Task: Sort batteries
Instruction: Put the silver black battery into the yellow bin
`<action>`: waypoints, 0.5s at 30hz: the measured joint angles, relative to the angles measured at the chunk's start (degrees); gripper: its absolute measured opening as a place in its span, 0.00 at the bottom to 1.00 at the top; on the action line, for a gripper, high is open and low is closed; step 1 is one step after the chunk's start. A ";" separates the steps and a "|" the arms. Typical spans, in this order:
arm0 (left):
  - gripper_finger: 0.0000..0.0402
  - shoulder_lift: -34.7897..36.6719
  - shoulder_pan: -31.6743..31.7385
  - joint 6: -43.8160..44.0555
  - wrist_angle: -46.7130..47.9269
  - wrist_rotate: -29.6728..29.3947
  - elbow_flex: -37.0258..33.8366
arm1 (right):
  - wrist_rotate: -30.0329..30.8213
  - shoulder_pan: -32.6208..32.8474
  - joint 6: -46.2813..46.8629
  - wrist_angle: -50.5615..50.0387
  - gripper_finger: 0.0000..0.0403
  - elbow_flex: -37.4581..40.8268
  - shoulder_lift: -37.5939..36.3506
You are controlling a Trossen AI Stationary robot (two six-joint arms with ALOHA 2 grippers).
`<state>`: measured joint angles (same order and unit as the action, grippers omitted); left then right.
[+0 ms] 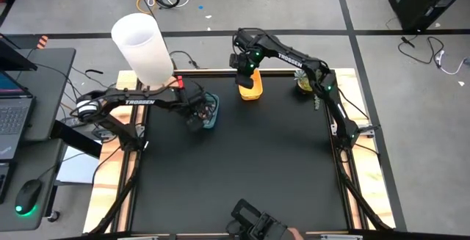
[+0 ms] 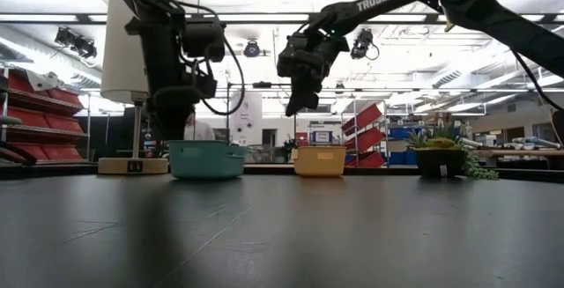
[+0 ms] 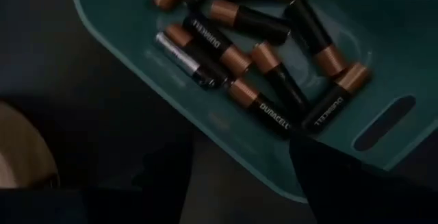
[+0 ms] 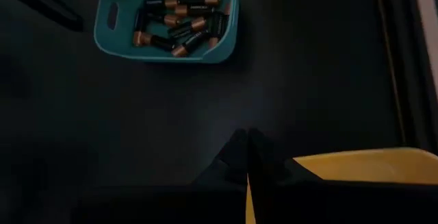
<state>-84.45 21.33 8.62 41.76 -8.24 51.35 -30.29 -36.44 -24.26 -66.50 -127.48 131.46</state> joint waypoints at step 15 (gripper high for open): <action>0.64 2.31 -6.71 -0.87 -10.01 -5.89 0.13 | 9.73 12.03 -9.20 10.34 0.00 10.72 0.10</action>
<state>-82.15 14.62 7.75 31.75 -14.13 51.48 -20.55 -24.41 -33.47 -56.16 -116.76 131.56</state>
